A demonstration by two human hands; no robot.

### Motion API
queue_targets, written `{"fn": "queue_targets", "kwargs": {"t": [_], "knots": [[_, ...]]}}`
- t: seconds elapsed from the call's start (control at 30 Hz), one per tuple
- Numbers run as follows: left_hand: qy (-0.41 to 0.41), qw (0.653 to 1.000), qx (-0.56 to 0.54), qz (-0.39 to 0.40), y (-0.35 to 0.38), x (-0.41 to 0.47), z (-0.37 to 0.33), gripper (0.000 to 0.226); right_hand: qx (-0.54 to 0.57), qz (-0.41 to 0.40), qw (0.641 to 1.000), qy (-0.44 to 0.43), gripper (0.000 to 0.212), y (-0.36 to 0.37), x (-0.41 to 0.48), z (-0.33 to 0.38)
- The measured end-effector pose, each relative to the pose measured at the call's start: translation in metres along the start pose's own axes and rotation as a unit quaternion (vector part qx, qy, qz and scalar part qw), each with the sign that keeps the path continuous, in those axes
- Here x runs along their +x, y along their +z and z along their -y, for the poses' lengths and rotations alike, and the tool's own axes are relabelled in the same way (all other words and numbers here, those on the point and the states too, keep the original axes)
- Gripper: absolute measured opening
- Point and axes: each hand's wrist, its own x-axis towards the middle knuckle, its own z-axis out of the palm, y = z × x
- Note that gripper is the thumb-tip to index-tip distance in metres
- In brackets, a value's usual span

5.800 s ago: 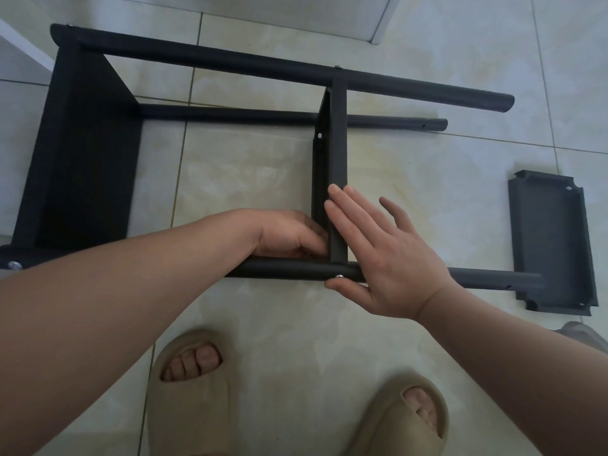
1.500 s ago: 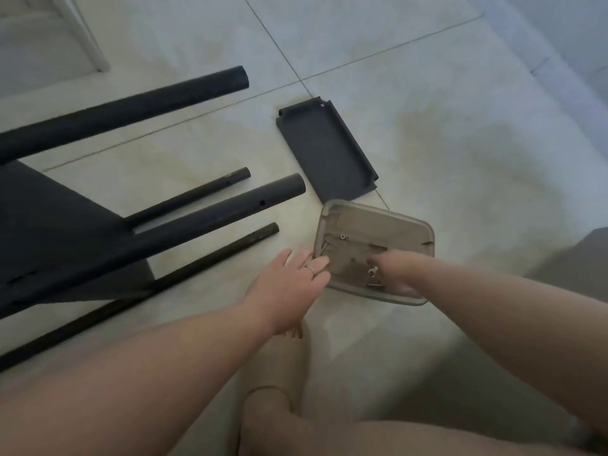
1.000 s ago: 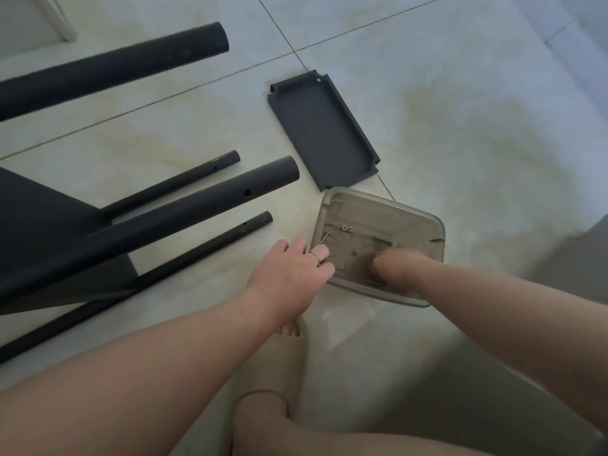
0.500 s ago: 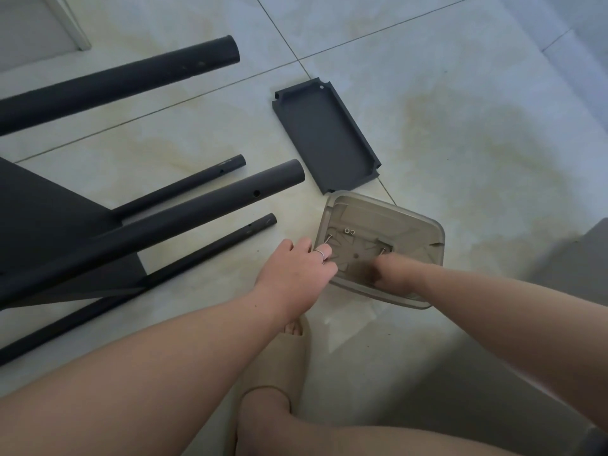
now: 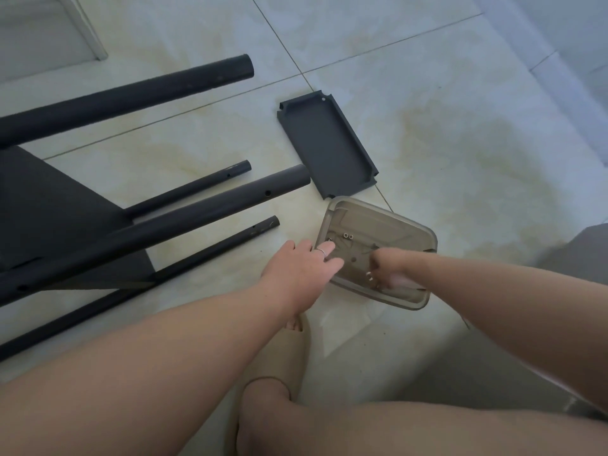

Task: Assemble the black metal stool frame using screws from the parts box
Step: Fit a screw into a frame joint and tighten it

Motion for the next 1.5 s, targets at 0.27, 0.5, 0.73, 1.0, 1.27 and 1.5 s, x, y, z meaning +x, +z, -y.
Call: {"fn": "queue_targets", "kwargs": {"t": [0.27, 0.5, 0.73, 1.0, 1.27, 1.5], "knots": [[-0.092, 0.973, -0.053, 0.206, -0.102, -0.083, 0.015, 0.036, 0.171, -0.016, 0.982, -0.074, 0.017, -0.052, -0.109, 0.038], [-0.178, 0.948, -0.195, 0.178, -0.152, -0.21, 0.042, 0.035, 0.379, -0.136, 0.889, -0.22, 0.012, -0.087, -0.22, 0.127], [-0.295, 0.864, -0.408, -0.004, -0.144, -0.308, 0.089, 0.023, 0.418, -0.113, 0.837, -0.336, 0.02, -0.079, -0.289, 0.22], [-0.348, 0.797, -0.472, -0.143, -0.107, -0.339, 0.139, 0.014, 0.329, -0.114, 0.866, -0.359, 0.014, -0.067, -0.294, 0.277], [-0.36, 0.851, -0.368, -0.107, -0.092, -0.316, 0.172, 0.028, 0.28, -0.062, 0.897, -0.337, 0.015, -0.064, -0.251, 0.295], [-0.345, 0.828, -0.44, -0.036, -0.088, -0.276, 0.175, 0.048, 0.275, -0.035, 0.901, -0.334, 0.018, -0.069, -0.222, 0.3]]}}
